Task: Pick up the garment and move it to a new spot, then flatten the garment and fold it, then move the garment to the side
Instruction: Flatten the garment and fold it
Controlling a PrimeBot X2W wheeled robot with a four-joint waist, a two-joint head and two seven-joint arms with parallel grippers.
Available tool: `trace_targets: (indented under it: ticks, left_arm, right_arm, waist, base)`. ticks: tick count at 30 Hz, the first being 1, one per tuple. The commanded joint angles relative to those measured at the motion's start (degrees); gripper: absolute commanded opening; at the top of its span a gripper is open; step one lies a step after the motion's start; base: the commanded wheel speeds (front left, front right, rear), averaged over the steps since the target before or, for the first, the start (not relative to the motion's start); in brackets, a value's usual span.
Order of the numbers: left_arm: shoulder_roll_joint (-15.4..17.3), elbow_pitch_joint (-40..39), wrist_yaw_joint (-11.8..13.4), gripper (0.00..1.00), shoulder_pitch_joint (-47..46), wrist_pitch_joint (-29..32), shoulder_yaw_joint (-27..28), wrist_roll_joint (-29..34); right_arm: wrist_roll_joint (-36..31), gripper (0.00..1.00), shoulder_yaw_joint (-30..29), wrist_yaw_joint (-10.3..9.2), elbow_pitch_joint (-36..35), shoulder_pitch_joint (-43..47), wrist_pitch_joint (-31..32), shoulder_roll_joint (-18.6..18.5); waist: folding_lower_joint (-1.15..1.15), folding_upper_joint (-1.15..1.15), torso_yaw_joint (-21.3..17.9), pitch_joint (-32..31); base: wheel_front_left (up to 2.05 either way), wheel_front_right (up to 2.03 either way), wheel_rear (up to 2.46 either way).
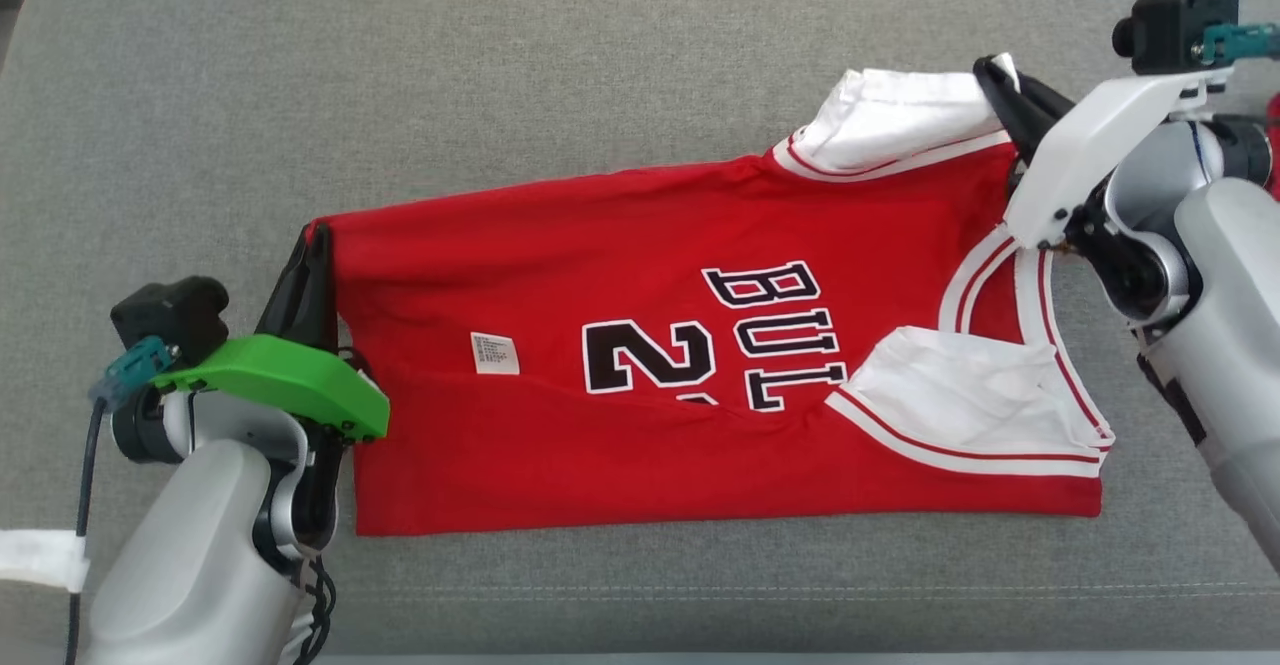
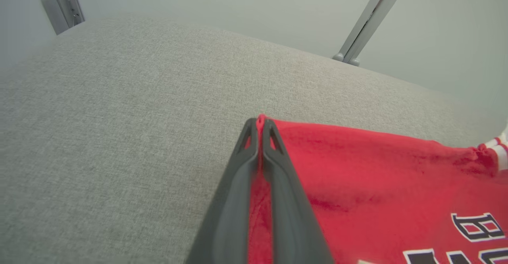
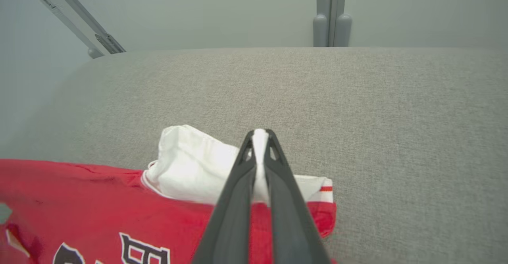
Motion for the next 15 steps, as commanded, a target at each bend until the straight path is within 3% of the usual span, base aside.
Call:
trace_targets:
  ticks: [1,9,15]
  left_arm:
    - [0.75,-1.44,0.59,0.00,1.98,-0.10,0.09,-0.48]
    - [3.16,-9.72,3.48,0.00,10.54,-0.63,0.95,-1.08]
    - [3.65,-11.06,4.50,0.00,14.44,-1.74,1.94,-1.47]
  right_arm:
    - [0.78,0.00,-0.07,0.00,-1.87,2.62,-0.79,-0.56]
    - [1.86,0.00,-2.97,0.00,-13.64,16.04,-2.38,-2.68]
    - [0.30,0.00,-6.19,0.00,-20.27,24.36,-1.64,-1.65]
  waist:
    - [0.00,0.00,-1.53,-1.69]
    - [0.00,0.00,-2.92,-2.55]
    - [0.00,0.00,-3.61,-2.16]
  base:
    - [0.00,0.00,0.00]
    - [0.00,0.00,0.00]
    - [0.00,0.00,0.00]
